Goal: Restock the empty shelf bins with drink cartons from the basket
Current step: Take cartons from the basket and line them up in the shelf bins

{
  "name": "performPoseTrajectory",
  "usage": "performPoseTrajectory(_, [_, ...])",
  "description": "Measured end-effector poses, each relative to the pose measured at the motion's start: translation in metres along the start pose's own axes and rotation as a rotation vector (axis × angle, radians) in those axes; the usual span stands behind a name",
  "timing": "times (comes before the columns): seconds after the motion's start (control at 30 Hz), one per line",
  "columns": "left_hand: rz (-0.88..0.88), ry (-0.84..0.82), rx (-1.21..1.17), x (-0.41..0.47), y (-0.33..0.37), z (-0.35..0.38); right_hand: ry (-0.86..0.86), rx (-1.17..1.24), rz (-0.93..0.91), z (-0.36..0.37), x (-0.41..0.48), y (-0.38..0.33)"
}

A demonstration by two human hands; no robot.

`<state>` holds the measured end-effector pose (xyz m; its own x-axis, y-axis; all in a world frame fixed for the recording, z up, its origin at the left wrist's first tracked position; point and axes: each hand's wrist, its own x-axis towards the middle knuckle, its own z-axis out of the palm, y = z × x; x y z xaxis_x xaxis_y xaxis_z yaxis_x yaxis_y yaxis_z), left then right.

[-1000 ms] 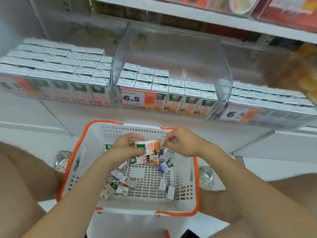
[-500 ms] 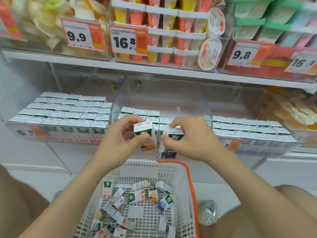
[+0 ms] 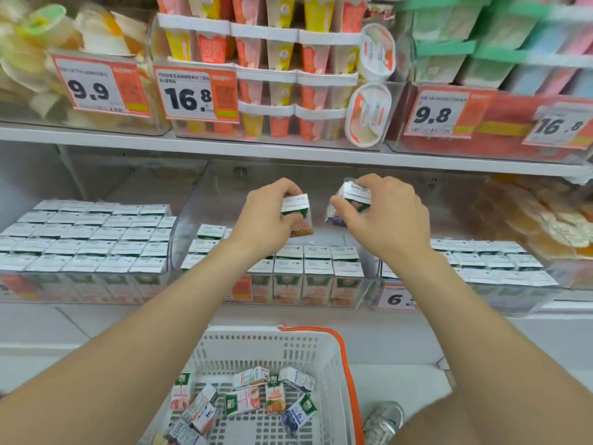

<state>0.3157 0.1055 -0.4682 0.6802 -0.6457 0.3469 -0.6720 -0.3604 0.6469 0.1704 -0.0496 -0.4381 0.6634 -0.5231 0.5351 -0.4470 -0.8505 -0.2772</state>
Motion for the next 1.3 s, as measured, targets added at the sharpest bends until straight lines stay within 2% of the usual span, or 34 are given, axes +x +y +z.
performPoseTrajectory(0.1, [0.071,-0.195,0.243,0.006,-0.015,0.011,-0.055,0.017,0.012,0.001,0.004,0.004])
performPoseTrajectory(0.2, [0.069,-0.354,0.488,0.006,-0.024,0.015,-0.114,0.041,-0.008,0.001,0.006,0.006])
performPoseTrajectory(0.33, [-0.023,-0.540,0.414,0.004,-0.038,0.014,-0.198,0.080,-0.043,0.004,0.007,0.007])
performPoseTrajectory(0.47, [-0.019,-0.501,0.419,0.003,-0.025,0.016,-0.200,0.111,-0.056,0.001,0.004,0.004])
performPoseTrajectory(0.57, [0.107,-0.366,0.278,0.000,0.000,0.021,-0.158,0.223,-0.029,-0.010,0.001,0.005])
performPoseTrajectory(0.73, [0.163,-0.184,0.033,-0.001,0.052,0.040,0.043,0.357,0.018,-0.047,-0.014,0.027])
performPoseTrajectory(0.83, [0.154,-0.188,-0.024,-0.005,0.072,0.056,0.130,0.242,0.036,-0.063,-0.022,0.052])
performPoseTrajectory(0.9, [0.125,-0.236,-0.049,-0.008,0.079,0.067,0.068,0.117,0.075,-0.063,-0.020,0.071])
performPoseTrajectory(0.97, [0.105,-0.248,-0.023,-0.011,0.081,0.078,-0.067,0.053,0.139,-0.056,-0.015,0.086])
performPoseTrajectory(1.1, [0.146,-0.276,0.090,-0.015,0.071,0.093,-0.218,0.063,0.148,-0.032,0.005,0.098])
performPoseTrajectory(1.3, [0.199,-0.331,0.101,-0.018,0.057,0.092,-0.386,0.121,0.156,0.009,0.029,0.085])
